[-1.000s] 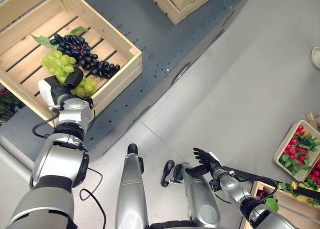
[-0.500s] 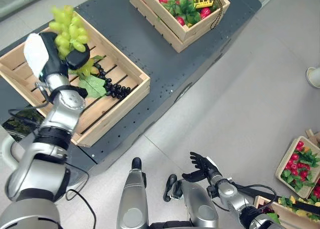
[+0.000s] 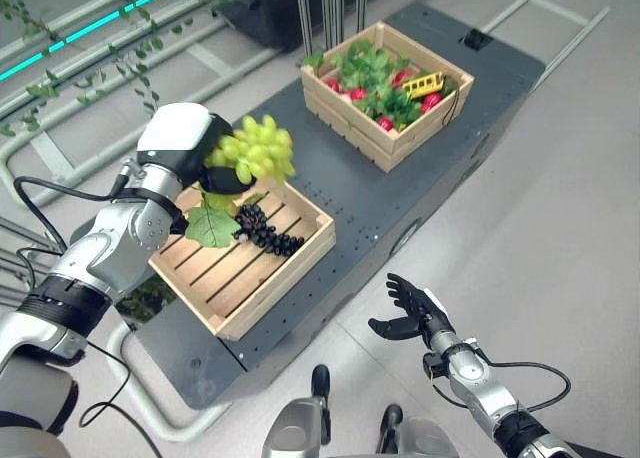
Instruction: Pick up the fruits from the basket on one side to the basket on the other side
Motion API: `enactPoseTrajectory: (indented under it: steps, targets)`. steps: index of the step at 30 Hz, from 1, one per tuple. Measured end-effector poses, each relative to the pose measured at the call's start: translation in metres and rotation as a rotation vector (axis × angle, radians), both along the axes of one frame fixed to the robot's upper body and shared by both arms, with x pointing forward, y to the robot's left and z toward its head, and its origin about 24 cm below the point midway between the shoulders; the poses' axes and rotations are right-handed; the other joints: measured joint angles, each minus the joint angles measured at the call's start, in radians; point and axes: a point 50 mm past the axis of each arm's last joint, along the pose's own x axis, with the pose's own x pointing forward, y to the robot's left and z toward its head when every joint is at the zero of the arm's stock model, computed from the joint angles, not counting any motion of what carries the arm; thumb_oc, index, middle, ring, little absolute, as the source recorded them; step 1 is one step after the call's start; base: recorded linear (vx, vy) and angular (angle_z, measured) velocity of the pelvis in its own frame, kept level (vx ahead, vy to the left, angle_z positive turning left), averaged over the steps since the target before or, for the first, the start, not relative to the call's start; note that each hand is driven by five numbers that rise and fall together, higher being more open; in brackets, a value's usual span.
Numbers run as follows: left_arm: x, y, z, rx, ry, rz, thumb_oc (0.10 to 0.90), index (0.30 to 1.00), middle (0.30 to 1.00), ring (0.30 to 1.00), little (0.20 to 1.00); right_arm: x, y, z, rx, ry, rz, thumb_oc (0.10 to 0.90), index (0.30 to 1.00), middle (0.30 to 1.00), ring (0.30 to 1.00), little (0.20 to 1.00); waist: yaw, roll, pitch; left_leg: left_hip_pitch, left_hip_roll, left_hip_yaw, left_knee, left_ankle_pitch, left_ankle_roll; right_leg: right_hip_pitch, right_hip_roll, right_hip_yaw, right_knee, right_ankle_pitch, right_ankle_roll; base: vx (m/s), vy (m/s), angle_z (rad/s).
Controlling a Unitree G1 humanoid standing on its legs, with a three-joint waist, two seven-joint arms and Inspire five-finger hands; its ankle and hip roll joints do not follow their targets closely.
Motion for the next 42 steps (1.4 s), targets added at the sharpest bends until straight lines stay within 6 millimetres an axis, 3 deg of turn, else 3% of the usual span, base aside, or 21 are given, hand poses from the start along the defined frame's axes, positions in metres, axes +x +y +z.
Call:
enactPoseTrajectory:
  steps: [6, 10, 13, 18, 24, 29, 42]
  targets:
    - [-0.006, -0.019, -0.025, 0.224, 0.108, -0.155, 0.4, 0.3, 0.3, 0.3, 0.3, 0.014, 0.005, 0.056, 0.027, -0.262, 0.085, 0.8, 0.9, 0.9, 0.9, 0.9, -0.014, 0.046, -0.078, 0.043, -0.007, 0.002, -0.081, 0.031, 0.003, 0.041, 0.007, 0.001, -0.088, 0.038, 0.006, -0.04, -0.083, -0.02]
    - [-0.005, -0.029, -0.026, 0.335, 0.111, -0.225, 0.4, 0.3, 0.3, 0.3, 0.3, 0.025, 0.008, 0.098, 0.012, -0.417, 0.149, 0.8, 0.9, 0.9, 0.9, 0.9, -0.016, 0.06, -0.096, 0.044, -0.006, 0.003, -0.094, 0.04, 0.002, 0.05, 0.013, 0.001, -0.121, 0.056, 0.006, -0.07, -0.09, -0.01]
    - [-0.004, -0.033, -0.022, 0.394, 0.096, -0.249, 0.4, 0.3, 0.3, 0.3, 0.3, 0.03, 0.012, 0.117, 0.01, -0.481, 0.164, 0.8, 0.9, 0.9, 0.9, 0.9, -0.02, 0.061, -0.101, 0.043, -0.005, 0.002, -0.095, 0.041, 0.002, 0.05, 0.014, 0.001, -0.122, 0.057, 0.006, -0.05, -0.067, 0.0]
    - [-0.001, -0.037, -0.015, 0.46, 0.071, -0.265, 0.4, 0.3, 0.3, 0.3, 0.3, 0.03, 0.01, 0.124, 0.006, -0.421, 0.17, 0.8, 0.9, 0.9, 0.9, 0.9, -0.031, 0.064, -0.11, 0.042, -0.007, 0.002, -0.095, 0.041, 0.001, 0.05, 0.014, 0.0, -0.125, 0.057, 0.006, -0.03, -0.059, 0.01]
    - [-0.003, -0.04, -0.015, 0.52, 0.059, -0.292, 0.4, 0.3, 0.3, 0.3, 0.3, 0.03, 0.006, 0.115, 0.065, -0.256, 0.194, 0.8, 0.9, 0.9, 0.9, 0.9, -0.064, 0.066, -0.112, 0.042, -0.006, 0.004, -0.096, 0.041, 0.001, 0.048, 0.014, 0.002, -0.125, 0.057, 0.006, -0.01, -0.027, -0.01]
    - [-0.005, -0.045, -0.015, 0.548, 0.045, -0.314, 0.4, 0.3, 0.3, 0.3, 0.3, 0.027, 0.013, 0.113, 0.15, -0.163, 0.271, 0.8, 0.9, 0.9, 0.9, 0.9, -0.068, 0.066, -0.112, 0.042, -0.005, 0.007, -0.099, 0.041, 0.001, 0.045, 0.013, 0.005, -0.125, 0.057, 0.006, 0.0, -0.012, -0.03]
    - [-0.007, -0.051, -0.016, 0.598, 0.026, -0.341, 0.4, 0.3, 0.3, 0.3, 0.3, 0.024, 0.019, 0.115, 0.231, -0.119, 0.318, 0.8, 0.9, 0.9, 0.9, 0.9, -0.065, 0.065, -0.113, 0.042, -0.005, 0.008, -0.099, 0.041, 0.001, 0.044, 0.013, 0.007, -0.125, 0.058, 0.007, 0.0, 0.0, 0.0]
